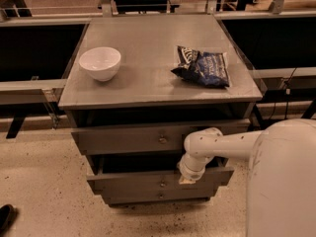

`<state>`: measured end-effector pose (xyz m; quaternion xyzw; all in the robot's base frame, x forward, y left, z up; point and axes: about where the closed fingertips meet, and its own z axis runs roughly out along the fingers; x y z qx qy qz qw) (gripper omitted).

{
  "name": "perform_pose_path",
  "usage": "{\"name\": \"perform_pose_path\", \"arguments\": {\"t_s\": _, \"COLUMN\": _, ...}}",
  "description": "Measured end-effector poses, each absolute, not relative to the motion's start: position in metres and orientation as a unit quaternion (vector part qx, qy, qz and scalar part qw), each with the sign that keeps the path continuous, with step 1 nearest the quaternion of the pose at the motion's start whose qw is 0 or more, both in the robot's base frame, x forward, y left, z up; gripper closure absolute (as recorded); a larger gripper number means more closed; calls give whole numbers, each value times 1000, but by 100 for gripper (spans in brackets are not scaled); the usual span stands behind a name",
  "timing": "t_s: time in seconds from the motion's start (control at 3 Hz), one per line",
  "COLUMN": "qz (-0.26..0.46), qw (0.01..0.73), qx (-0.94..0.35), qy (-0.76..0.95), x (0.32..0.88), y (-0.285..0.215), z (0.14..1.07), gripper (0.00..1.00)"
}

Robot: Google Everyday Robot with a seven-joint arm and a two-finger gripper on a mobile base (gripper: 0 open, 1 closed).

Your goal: Open middle drawer

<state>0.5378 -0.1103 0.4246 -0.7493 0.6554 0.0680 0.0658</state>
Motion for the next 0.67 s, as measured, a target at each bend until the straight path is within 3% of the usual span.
{"name": "perform_pose_path", "arguments": {"t_s": 0.67, "qz": 69, "qw": 65, "qx": -749, "qy": 655, "x": 537, "y": -110, "z": 425, "gripper": 100}}
